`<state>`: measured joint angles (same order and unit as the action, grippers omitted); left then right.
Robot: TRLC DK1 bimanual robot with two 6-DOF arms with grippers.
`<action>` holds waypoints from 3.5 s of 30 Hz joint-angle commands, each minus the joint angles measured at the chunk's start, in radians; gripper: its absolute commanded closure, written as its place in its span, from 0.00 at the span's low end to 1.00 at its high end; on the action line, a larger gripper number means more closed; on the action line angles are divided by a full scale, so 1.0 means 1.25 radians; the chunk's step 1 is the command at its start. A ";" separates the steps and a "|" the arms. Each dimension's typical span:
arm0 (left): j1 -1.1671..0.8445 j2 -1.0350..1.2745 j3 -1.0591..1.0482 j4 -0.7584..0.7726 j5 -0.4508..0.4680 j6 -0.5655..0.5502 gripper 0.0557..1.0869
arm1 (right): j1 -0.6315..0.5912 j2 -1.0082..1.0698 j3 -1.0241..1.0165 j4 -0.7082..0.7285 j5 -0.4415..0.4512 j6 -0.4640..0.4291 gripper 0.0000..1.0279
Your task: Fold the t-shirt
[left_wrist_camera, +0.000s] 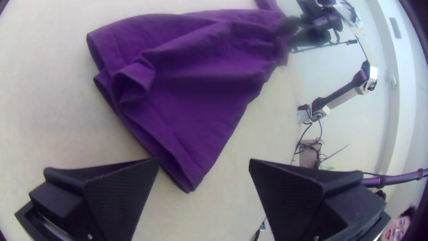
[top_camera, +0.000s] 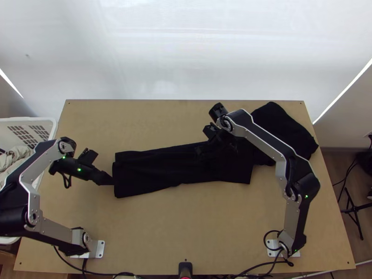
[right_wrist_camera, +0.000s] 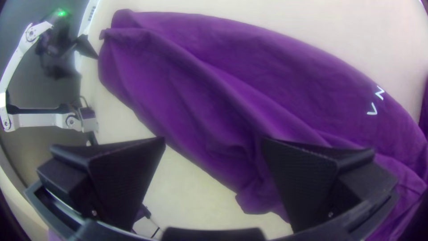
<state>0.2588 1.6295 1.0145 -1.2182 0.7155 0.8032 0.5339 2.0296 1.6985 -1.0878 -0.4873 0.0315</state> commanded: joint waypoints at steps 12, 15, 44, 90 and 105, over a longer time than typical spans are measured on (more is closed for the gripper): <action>-0.008 0.051 -0.014 0.226 -0.106 -0.077 0.05 | -0.028 0.013 0.005 0.008 -0.002 -0.018 0.04; -0.011 0.068 -0.009 0.238 -0.105 -0.077 0.05 | -0.031 0.007 0.006 0.008 -0.002 -0.018 0.04; -0.184 0.032 -0.080 0.478 -0.090 -0.212 0.97 | -0.099 -0.050 -0.013 0.008 -0.002 -0.017 0.04; -0.353 -0.075 0.360 0.163 -0.523 -0.155 0.97 | -0.366 -0.339 -0.284 0.055 -0.020 -0.031 0.04; -0.622 0.118 0.479 0.278 -0.484 -0.333 0.97 | -0.358 -0.355 -0.326 0.087 -0.020 -0.020 0.04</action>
<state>-0.3805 1.6772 1.5391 -0.9333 0.0856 0.4656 0.0887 1.6005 1.3087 -0.9894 -0.5133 -0.0006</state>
